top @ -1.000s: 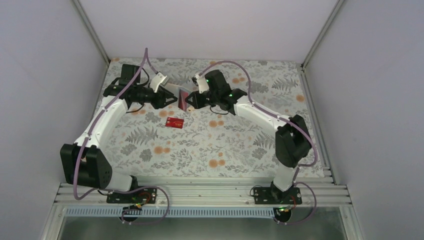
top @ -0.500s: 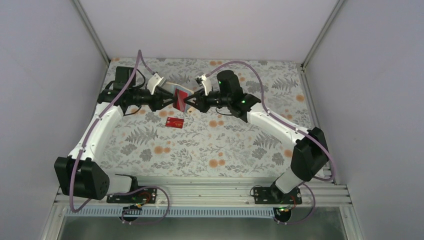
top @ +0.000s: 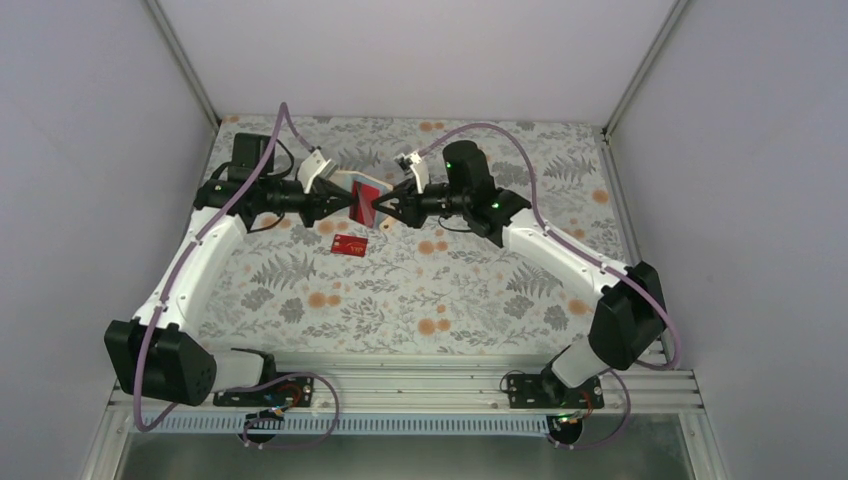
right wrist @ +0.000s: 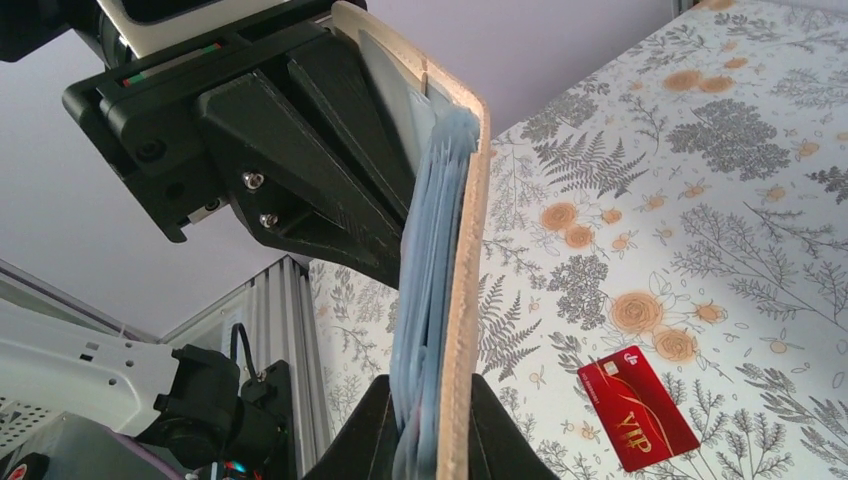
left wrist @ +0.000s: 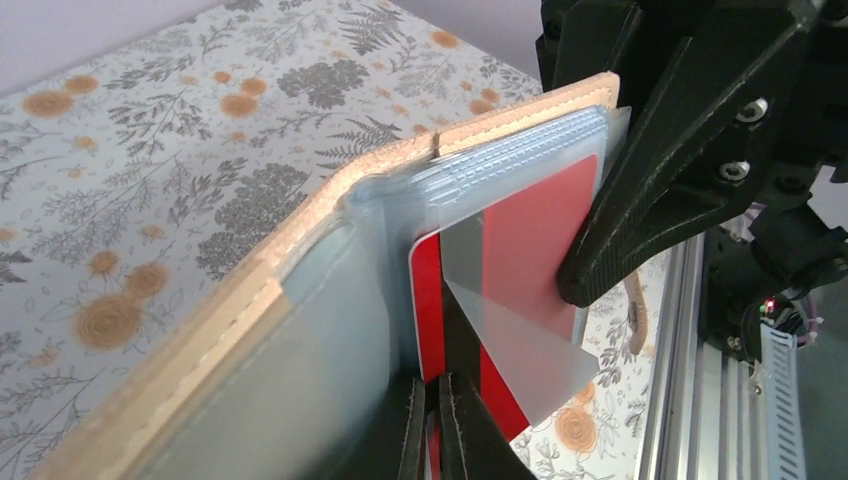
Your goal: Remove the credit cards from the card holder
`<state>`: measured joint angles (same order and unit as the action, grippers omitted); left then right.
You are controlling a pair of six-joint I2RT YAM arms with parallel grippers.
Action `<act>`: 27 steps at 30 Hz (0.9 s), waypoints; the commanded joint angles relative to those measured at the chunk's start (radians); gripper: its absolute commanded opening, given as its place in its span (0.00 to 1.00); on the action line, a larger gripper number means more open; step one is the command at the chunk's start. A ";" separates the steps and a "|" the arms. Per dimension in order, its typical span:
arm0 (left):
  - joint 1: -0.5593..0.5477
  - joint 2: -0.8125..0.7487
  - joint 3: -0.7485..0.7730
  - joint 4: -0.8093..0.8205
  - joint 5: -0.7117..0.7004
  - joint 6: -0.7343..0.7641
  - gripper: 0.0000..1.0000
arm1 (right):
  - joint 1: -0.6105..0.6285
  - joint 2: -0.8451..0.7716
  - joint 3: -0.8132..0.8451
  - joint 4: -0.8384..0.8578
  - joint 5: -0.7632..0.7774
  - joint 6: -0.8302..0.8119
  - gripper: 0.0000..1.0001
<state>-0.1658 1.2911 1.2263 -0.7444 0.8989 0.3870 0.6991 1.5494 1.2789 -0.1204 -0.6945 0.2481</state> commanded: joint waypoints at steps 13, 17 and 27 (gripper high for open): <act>0.004 -0.048 0.073 -0.120 0.248 0.099 0.02 | 0.007 -0.129 -0.053 0.071 -0.153 -0.169 0.13; 0.007 -0.058 0.070 -0.145 0.267 0.124 0.02 | 0.005 -0.138 -0.056 0.064 -0.189 -0.182 0.18; 0.024 -0.066 0.082 -0.153 0.276 0.122 0.02 | 0.002 -0.156 -0.069 0.059 -0.182 -0.198 0.23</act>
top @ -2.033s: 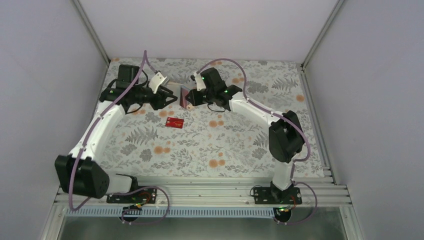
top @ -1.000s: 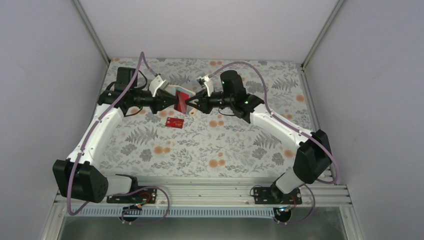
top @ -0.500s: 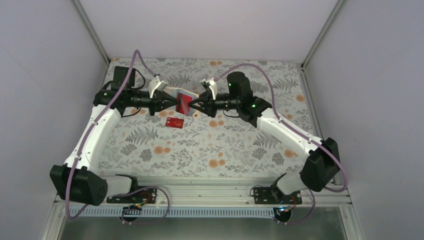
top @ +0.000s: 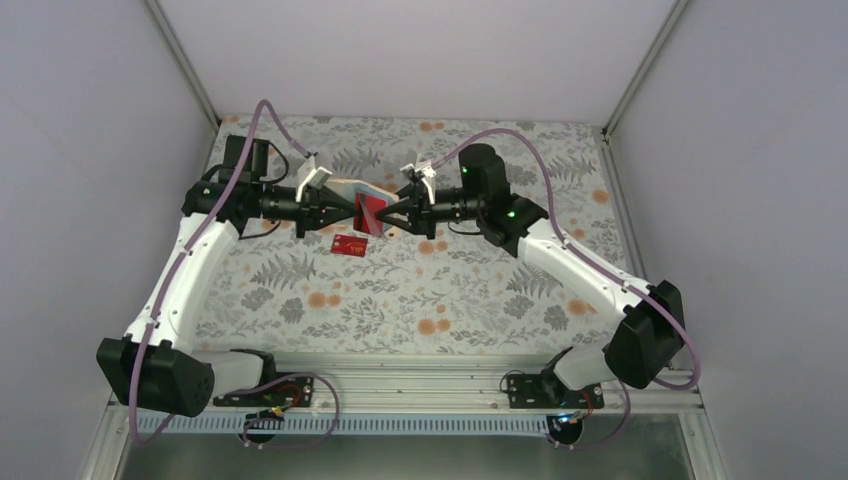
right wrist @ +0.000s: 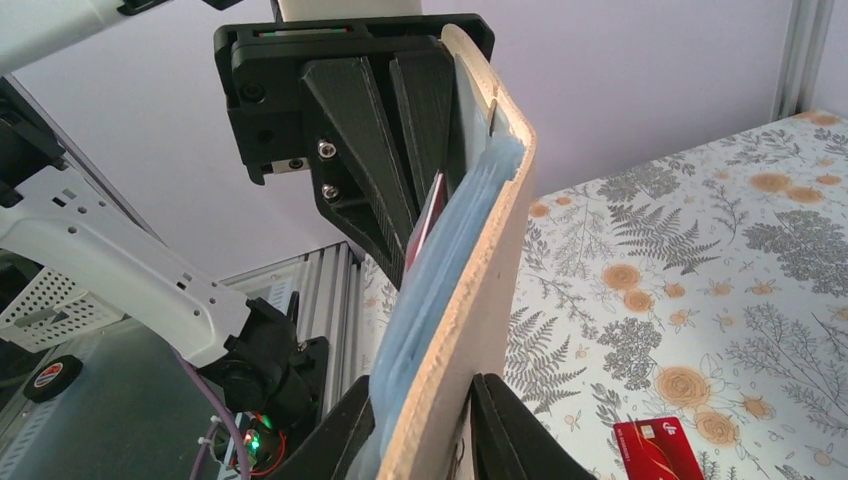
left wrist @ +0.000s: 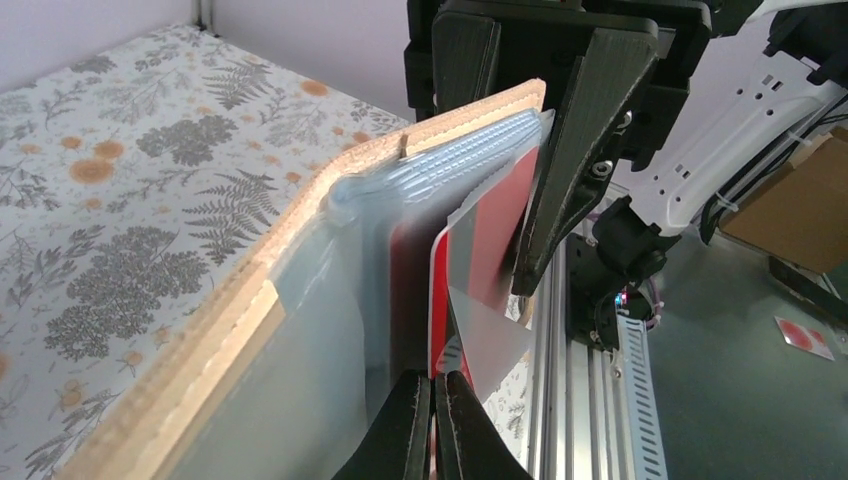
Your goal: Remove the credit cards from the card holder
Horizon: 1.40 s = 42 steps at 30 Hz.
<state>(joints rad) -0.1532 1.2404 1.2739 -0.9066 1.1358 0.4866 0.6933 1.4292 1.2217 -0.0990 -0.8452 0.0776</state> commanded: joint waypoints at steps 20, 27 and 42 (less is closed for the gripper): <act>0.074 -0.039 -0.035 -0.024 -0.026 0.140 0.02 | -0.049 -0.067 -0.040 0.044 -0.064 0.000 0.04; 0.027 -0.014 -0.052 0.077 -0.007 0.051 0.02 | -0.048 -0.060 -0.032 0.060 -0.096 0.013 0.04; 0.039 -0.008 -0.043 0.084 -0.497 0.089 0.02 | -0.288 -0.014 -0.085 -0.050 0.251 0.243 0.04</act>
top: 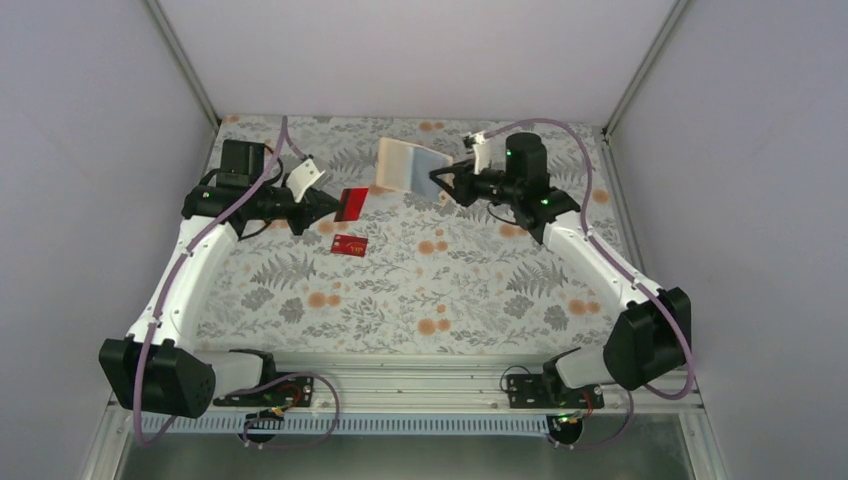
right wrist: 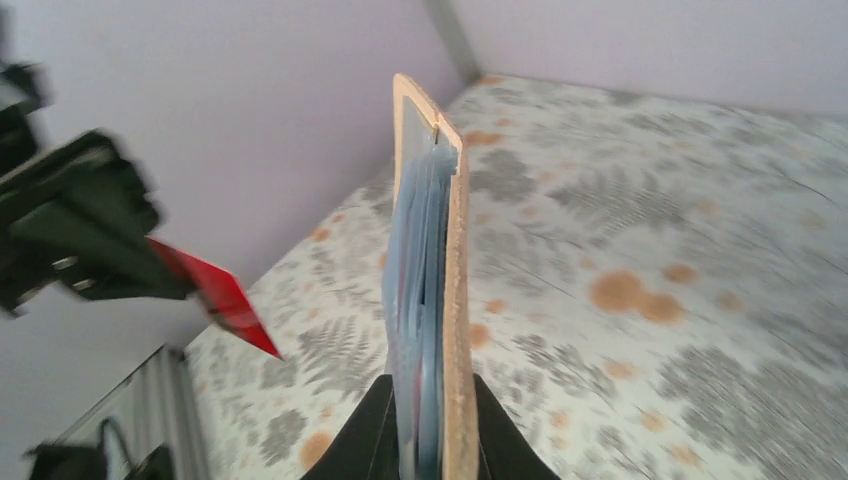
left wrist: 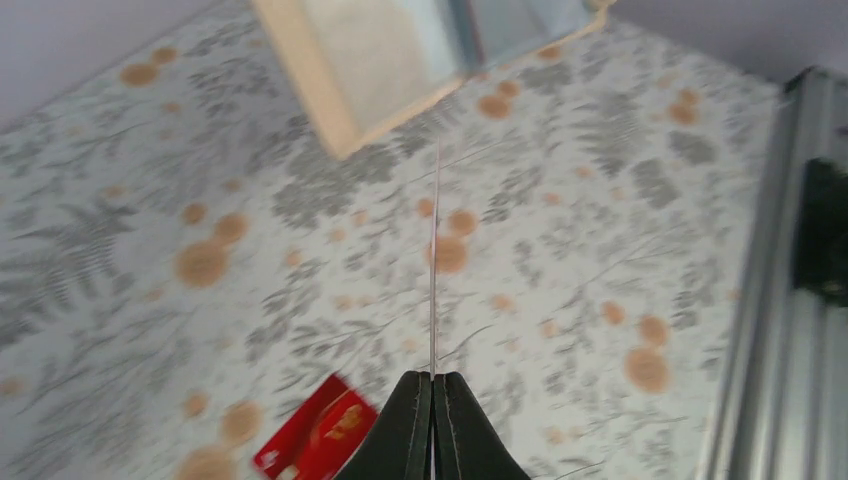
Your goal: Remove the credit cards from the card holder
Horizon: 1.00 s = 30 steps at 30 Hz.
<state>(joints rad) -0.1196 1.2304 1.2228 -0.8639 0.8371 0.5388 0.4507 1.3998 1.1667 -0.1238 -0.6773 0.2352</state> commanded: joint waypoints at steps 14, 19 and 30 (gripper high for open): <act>0.003 0.037 0.074 -0.042 -0.103 0.095 0.02 | -0.058 0.107 -0.015 -0.213 -0.013 0.055 0.04; 0.003 0.039 0.085 -0.036 -0.044 0.073 0.02 | -0.057 0.136 -0.125 -0.242 -0.111 0.044 0.04; 0.000 0.065 0.133 -0.084 0.116 0.082 0.02 | -0.110 0.159 -0.275 -0.240 0.190 0.098 0.91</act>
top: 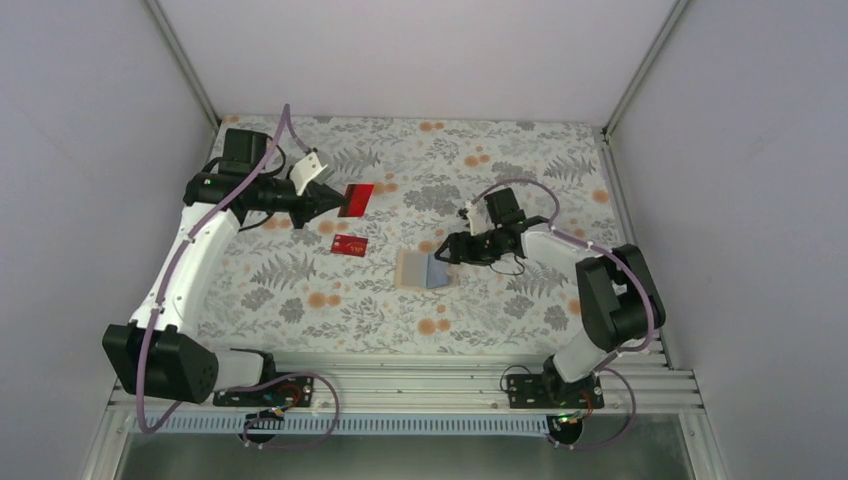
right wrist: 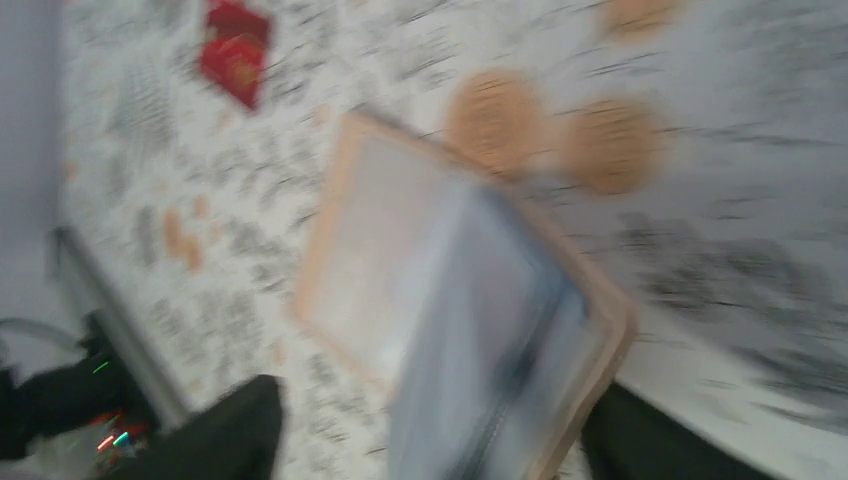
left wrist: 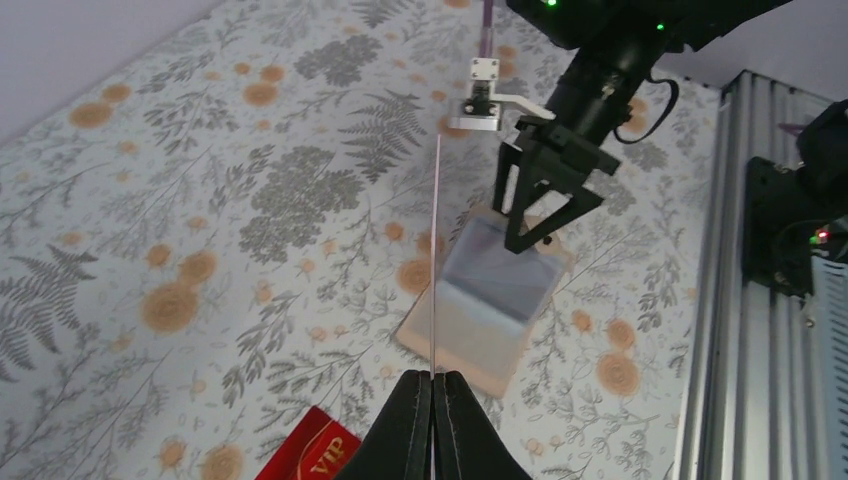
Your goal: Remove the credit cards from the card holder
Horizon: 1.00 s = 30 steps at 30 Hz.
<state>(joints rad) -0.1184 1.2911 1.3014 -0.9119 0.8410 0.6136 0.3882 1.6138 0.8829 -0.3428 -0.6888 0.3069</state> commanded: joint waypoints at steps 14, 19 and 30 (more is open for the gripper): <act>-0.001 -0.015 0.274 -0.065 0.527 -0.165 0.02 | 0.293 -0.559 0.022 0.714 -0.055 -0.072 0.99; -0.001 -0.031 0.332 -0.134 0.611 -0.132 0.03 | 0.373 -0.462 0.123 0.768 0.026 -0.049 0.95; -0.001 -0.042 0.309 -0.135 0.636 -0.123 0.03 | 0.446 -0.355 0.221 0.759 -0.029 -0.070 0.49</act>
<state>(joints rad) -0.1200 1.2583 1.6154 -1.0386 1.4303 0.4812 0.8059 1.2572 1.0634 0.3580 -0.7063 0.2520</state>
